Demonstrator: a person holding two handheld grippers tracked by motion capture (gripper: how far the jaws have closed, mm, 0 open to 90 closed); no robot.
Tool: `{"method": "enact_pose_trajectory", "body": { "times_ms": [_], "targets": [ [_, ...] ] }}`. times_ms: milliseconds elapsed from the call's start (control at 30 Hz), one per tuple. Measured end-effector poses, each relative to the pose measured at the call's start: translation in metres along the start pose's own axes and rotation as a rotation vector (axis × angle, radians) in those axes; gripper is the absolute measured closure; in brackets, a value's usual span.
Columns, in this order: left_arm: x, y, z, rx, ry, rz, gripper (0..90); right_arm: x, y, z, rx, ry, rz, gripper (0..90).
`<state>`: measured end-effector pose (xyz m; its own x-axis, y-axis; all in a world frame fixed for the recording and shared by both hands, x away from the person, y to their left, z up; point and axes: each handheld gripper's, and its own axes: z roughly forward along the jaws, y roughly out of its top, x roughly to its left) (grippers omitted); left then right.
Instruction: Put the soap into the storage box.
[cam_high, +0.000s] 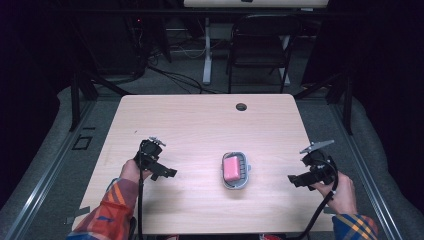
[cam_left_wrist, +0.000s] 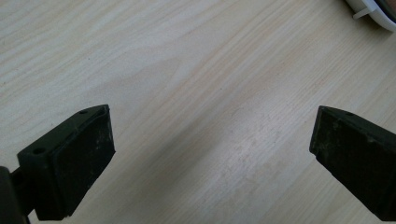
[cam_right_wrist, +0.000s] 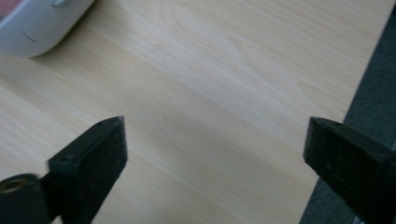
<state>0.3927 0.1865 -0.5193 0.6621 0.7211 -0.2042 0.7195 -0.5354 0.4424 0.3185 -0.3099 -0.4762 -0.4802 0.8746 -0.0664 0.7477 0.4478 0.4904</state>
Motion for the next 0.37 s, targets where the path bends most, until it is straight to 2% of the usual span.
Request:
{"method": "enact_pose_trajectory", "body": {
  "times_ms": [33, 100, 267, 367],
  "targets": [
    [0.000, 0.000, 0.000, 0.000, 0.000, 0.000, 0.0, 0.000, -0.005, 0.001, -0.014, -0.015, -0.008, 7.4],
    [0.000, 0.000, 0.000, -0.001, 0.001, 0.000, 0.0, 0.000, -0.014, 0.006, -0.020, 0.005, -0.002, 4.7],
    [0.000, 0.000, 0.000, -0.003, -0.001, 0.000, 0.0, 0.003, -0.024, 0.020, 0.055, 0.044, -0.015, 0.1],
    [0.000, 0.000, 0.000, -0.002, -0.003, 0.000, 0.0, 0.007, -0.023, 0.024, 0.047, 0.053, -0.025, 0.0]
  ]
}}
